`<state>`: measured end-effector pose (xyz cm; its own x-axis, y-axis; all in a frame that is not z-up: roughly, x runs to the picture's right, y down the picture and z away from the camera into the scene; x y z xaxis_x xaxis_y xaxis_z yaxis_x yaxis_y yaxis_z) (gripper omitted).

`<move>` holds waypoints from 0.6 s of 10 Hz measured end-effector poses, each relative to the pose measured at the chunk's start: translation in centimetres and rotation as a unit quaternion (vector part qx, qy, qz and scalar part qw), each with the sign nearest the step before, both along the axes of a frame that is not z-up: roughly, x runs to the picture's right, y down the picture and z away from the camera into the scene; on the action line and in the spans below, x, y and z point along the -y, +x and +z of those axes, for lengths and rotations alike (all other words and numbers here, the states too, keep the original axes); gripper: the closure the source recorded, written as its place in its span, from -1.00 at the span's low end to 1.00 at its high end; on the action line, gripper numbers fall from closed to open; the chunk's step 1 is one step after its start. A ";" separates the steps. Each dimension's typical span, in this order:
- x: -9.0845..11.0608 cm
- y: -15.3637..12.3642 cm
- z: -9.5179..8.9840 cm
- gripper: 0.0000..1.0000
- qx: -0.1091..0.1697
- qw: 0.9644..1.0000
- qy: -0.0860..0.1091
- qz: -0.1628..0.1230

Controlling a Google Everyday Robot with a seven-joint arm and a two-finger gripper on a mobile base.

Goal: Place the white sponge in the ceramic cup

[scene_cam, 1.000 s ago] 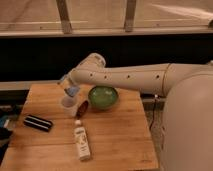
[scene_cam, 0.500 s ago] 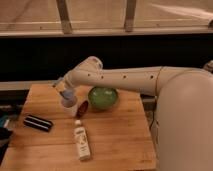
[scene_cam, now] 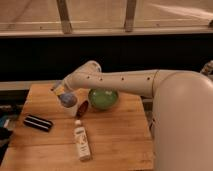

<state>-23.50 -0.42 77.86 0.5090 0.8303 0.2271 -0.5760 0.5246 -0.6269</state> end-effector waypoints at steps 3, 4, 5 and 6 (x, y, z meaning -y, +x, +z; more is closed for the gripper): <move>-0.8 0.1 1.4 0.84 0.007 1.000 -0.004 0.008; -0.8 0.3 1.9 0.84 0.011 1.000 -0.004 0.013; -0.9 0.5 2.4 0.84 0.015 1.000 -0.004 0.017; -1.1 0.6 2.8 0.84 0.020 1.000 -0.005 0.020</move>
